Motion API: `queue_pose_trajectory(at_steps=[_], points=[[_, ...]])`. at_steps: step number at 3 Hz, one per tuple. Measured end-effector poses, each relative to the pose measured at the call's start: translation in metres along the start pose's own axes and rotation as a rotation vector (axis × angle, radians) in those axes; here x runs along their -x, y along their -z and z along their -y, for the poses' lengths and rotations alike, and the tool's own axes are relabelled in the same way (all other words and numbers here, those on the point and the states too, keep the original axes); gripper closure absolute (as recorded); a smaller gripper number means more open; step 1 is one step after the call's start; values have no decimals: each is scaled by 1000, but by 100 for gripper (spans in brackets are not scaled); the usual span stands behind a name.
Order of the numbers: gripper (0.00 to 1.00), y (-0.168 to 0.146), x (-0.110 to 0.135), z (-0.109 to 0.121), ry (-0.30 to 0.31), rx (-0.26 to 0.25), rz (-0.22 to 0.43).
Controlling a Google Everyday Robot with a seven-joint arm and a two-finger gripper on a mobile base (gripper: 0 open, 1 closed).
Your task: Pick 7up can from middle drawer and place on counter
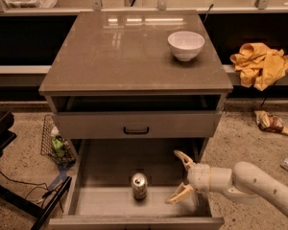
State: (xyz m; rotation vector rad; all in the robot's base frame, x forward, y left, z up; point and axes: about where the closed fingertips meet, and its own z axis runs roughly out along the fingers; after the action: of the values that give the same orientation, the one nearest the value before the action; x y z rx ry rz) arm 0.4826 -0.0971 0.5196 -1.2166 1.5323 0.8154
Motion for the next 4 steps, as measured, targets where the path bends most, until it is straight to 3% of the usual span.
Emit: queue_pose_trajectory(at_steps=[1, 4], points=[[0, 0, 0, 0, 0, 0, 0], [0, -93, -15, -9, 17, 114, 61]])
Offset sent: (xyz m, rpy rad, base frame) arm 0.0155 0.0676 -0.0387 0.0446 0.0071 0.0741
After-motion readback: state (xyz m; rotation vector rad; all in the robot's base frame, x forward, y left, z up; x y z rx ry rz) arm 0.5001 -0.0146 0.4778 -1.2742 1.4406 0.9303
